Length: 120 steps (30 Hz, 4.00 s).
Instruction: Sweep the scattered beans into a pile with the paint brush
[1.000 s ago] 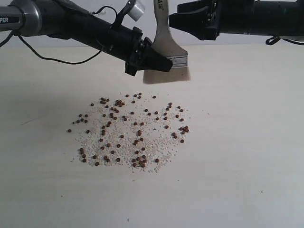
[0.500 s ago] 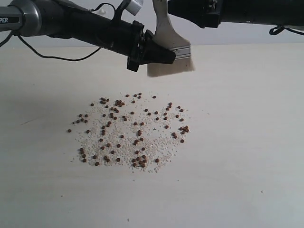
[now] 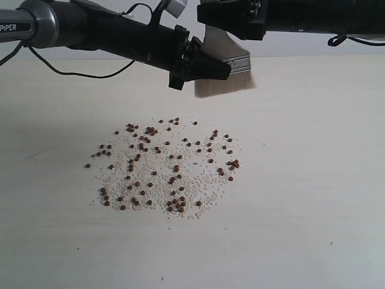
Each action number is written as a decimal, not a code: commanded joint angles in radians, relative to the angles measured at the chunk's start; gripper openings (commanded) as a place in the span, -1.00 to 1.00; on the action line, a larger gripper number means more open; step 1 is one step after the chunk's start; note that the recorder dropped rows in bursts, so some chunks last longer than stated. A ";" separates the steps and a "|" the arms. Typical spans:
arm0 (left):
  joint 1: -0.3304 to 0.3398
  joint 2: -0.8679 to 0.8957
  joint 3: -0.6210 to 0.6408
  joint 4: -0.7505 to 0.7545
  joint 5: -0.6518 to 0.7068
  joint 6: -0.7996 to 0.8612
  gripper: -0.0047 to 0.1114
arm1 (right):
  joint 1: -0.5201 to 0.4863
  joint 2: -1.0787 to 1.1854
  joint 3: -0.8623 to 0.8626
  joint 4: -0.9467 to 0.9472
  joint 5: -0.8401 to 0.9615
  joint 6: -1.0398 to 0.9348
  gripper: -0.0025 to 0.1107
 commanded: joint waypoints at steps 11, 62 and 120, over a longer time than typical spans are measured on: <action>0.000 -0.006 -0.007 0.242 0.009 -0.171 -0.92 | 0.000 -0.016 -0.115 -0.190 -0.033 0.272 -0.05; 0.023 -0.019 -0.007 0.164 0.009 -0.183 0.56 | 0.028 0.047 -0.134 -0.250 -0.113 0.296 -0.96; 0.309 -1.838 1.490 0.075 -1.418 -0.561 -0.92 | 0.193 -0.295 -0.066 -0.860 -0.486 1.136 -0.96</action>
